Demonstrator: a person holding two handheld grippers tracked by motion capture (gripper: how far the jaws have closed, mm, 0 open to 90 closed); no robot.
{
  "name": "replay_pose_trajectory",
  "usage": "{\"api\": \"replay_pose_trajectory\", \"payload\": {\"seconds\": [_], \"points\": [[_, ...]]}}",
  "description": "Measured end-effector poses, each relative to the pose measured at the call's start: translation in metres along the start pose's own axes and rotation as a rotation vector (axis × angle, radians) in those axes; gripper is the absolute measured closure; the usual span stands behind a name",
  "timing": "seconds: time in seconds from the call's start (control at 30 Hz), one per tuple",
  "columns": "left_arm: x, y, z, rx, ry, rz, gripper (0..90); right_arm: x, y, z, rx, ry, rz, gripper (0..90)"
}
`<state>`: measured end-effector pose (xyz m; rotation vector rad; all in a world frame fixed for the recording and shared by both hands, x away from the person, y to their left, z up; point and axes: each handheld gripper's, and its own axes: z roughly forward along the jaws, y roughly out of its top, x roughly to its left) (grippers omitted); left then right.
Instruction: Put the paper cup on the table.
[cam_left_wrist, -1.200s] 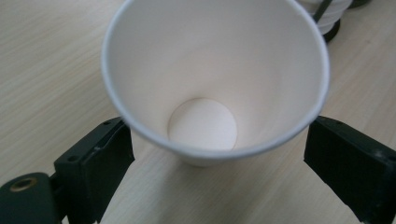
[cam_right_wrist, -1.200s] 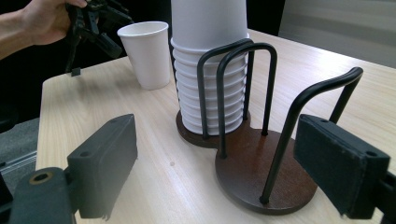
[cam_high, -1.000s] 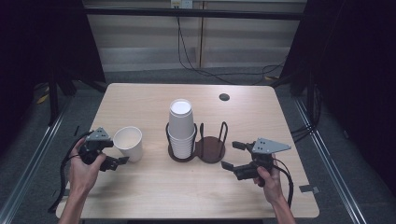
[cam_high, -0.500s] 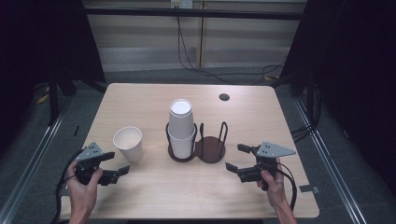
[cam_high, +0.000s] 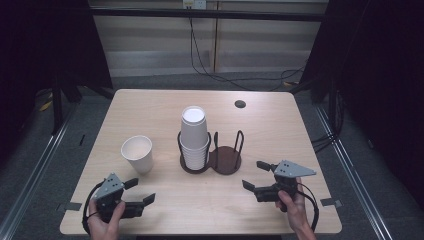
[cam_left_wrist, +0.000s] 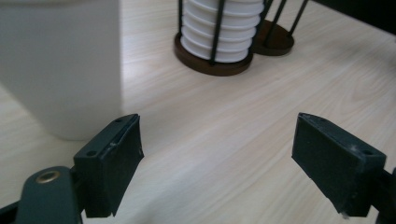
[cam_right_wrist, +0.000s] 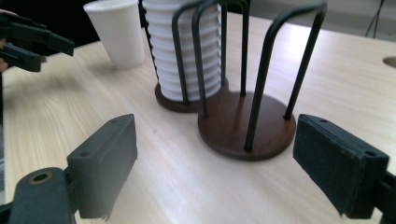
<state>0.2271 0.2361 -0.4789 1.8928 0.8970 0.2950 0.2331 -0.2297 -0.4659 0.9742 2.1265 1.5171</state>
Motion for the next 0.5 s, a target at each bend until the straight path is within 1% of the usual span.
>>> {"api": "replay_pose_trajectory", "payload": {"seconds": [0.03, 0.07, 0.1, 0.17, 0.2, 0.23, 0.3, 0.33, 0.37, 0.4, 0.43, 0.47, 0.5], "points": [[0.000, 0.000, 0.000, 0.000, 0.000, 0.000, 16.0, 0.002, -0.002, 0.000, -0.003, -0.002, 0.006, 13.3], [-0.006, -0.001, 0.006, -0.001, 0.006, 0.008, 16.0, 0.003, -0.006, -0.001, -0.003, -0.012, 0.013, 13.3], [-0.008, -0.001, 0.009, -0.012, 0.011, -0.002, 15.9, 0.004, -0.008, 0.000, 0.001, -0.020, 0.018, 13.4], [-0.012, -0.003, 0.016, -0.012, -0.002, -0.014, 15.9, 0.007, -0.014, -0.001, 0.008, -0.039, 0.018, 13.3], [-0.014, -0.003, 0.019, -0.015, 0.003, -0.008, 15.9, 0.009, -0.017, -0.001, 0.012, -0.045, 0.020, 13.3], [-0.015, -0.004, 0.023, -0.010, -0.006, -0.013, 15.9, 0.010, -0.020, -0.001, 0.015, -0.056, 0.019, 13.3], [-0.016, -0.004, 0.026, -0.010, -0.008, -0.021, 15.9, 0.013, -0.025, -0.001, 0.016, -0.071, 0.022, 13.5], [-0.016, -0.005, 0.030, -0.013, -0.016, -0.038, 15.9, 0.015, -0.028, 0.000, 0.019, -0.075, 0.022, 13.5], [-0.016, -0.006, 0.031, -0.005, -0.010, -0.037, 15.9, 0.016, -0.030, 0.001, 0.020, -0.079, 0.026, 13.5], [-0.016, -0.006, 0.032, -0.005, -0.014, -0.040, 15.9, 0.017, -0.032, 0.001, 0.023, -0.082, 0.030, 13.4], [-0.016, -0.006, 0.034, -0.006, -0.015, -0.051, 15.9, 0.016, -0.033, 0.002, 0.019, -0.085, 0.035, 13.5], [-0.015, -0.006, 0.035, 0.003, -0.011, -0.049, 15.9, 0.015, -0.033, 0.003, 0.018, -0.095, 0.043, 13.6], [-0.015, -0.006, 0.035, 0.003, -0.011, -0.049, 15.9, 0.015, -0.033, 0.003, 0.018, -0.095, 0.043, 13.6]]}}
